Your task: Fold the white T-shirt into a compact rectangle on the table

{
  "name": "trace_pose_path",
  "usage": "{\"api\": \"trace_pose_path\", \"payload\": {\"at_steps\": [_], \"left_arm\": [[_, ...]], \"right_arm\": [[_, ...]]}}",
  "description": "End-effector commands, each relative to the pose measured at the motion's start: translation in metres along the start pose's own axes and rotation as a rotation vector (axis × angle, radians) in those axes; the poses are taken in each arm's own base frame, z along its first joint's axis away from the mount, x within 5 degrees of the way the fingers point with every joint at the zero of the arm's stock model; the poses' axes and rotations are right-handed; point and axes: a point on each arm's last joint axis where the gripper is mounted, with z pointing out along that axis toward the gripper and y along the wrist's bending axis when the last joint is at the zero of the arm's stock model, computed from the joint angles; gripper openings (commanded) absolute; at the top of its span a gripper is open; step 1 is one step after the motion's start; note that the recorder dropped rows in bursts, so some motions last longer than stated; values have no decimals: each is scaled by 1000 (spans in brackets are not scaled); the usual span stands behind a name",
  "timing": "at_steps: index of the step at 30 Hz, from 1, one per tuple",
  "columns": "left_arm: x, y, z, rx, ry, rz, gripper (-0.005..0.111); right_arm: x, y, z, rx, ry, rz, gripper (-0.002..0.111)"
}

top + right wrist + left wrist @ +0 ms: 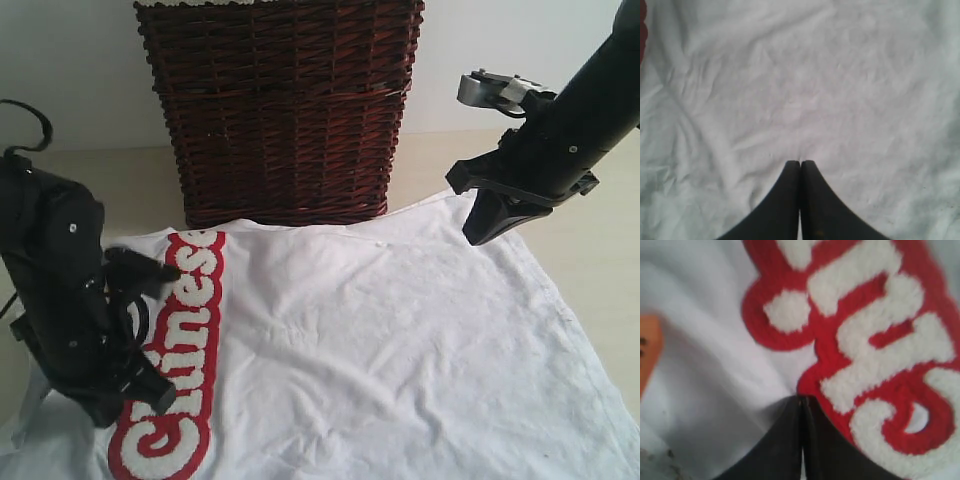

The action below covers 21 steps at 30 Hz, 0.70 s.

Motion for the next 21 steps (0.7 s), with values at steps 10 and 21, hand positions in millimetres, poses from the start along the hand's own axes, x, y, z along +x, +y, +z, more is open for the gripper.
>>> {"api": "trace_pose_path", "payload": {"at_steps": [10, 21], "left_arm": [[52, 15, 33, -152, 401, 28, 0], [7, 16, -45, -130, -223, -27, 2]], "right_arm": [[2, 2, 0, -13, 13, -13, 0], [1, 1, 0, -10, 3, -12, 0]]}}
